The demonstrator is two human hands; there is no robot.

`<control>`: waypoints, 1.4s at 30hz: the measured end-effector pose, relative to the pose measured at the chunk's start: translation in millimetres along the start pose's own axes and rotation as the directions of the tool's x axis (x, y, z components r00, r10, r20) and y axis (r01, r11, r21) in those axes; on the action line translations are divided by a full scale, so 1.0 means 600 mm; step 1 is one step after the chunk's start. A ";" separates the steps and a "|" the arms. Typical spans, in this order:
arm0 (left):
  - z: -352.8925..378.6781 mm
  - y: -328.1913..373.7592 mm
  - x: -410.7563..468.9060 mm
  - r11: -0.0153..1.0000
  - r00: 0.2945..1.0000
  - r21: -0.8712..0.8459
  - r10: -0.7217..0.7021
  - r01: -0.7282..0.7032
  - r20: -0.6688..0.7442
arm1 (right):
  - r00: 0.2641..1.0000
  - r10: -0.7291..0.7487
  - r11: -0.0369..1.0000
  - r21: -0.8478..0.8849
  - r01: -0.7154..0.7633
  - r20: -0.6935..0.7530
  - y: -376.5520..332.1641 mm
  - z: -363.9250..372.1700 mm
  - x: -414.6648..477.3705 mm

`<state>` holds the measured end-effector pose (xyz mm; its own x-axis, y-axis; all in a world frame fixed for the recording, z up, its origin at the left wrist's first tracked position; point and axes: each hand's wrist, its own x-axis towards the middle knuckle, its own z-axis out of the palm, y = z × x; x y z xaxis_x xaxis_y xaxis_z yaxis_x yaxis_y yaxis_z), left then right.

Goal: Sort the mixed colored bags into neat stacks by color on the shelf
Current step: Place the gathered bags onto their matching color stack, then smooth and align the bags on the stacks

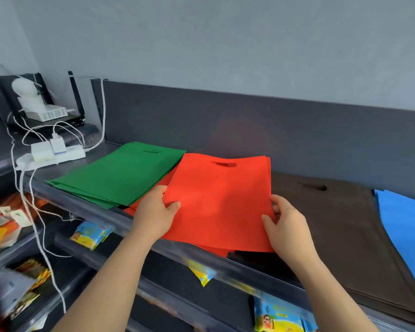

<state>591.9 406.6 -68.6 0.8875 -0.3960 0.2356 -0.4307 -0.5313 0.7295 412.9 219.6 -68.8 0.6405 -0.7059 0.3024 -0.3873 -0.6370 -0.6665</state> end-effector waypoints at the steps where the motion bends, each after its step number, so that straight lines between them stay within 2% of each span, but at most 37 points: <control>1: -0.003 -0.007 0.014 1.000 1.000 0.027 0.003 -0.003 0.008 | 1.000 0.009 1.000 -0.012 -0.009 -0.002 -0.008 0.012 0.003; 6: -0.022 -0.043 0.084 0.988 0.994 0.149 0.020 -0.036 0.105 | 0.996 0.084 0.987 -0.140 -0.084 -0.009 -0.048 0.062 0.013; 11: -0.025 -0.066 0.115 0.948 0.983 0.303 0.047 -0.100 0.176 | 0.988 0.154 0.899 -0.417 -0.133 0.018 -0.068 0.095 0.009; 15: -0.020 -0.073 0.116 0.893 0.969 0.387 0.172 -0.229 0.176 | 0.987 0.146 0.841 -0.518 -0.157 -0.062 -0.072 0.102 0.002; 20: -0.014 -0.044 0.097 0.875 0.909 0.254 0.375 -0.412 0.185 | 0.983 0.072 0.865 -0.480 -0.147 -0.171 -0.079 0.082 -0.011; 25: 0.003 0.006 0.060 0.845 0.844 0.116 0.491 -0.522 0.217 | 0.970 0.105 0.862 -0.466 -0.198 -0.219 -0.073 0.045 -0.039; 35: 0.095 0.127 -0.043 0.769 0.729 -0.081 0.629 -0.633 0.271 | 0.920 0.205 0.825 -0.447 -0.345 -0.333 -0.001 -0.092 -0.130; 42: 0.192 0.259 -0.187 0.755 0.697 -0.185 0.653 -0.629 0.295 | 0.883 0.265 0.788 -0.441 -0.430 -0.388 0.115 -0.255 -0.221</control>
<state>406.7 282.3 -55.9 0.2890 -0.8443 0.4512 -0.8533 -0.0134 0.5213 200.0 221.7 -51.0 0.2058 -0.9119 0.3551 -0.8730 -0.3351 -0.3544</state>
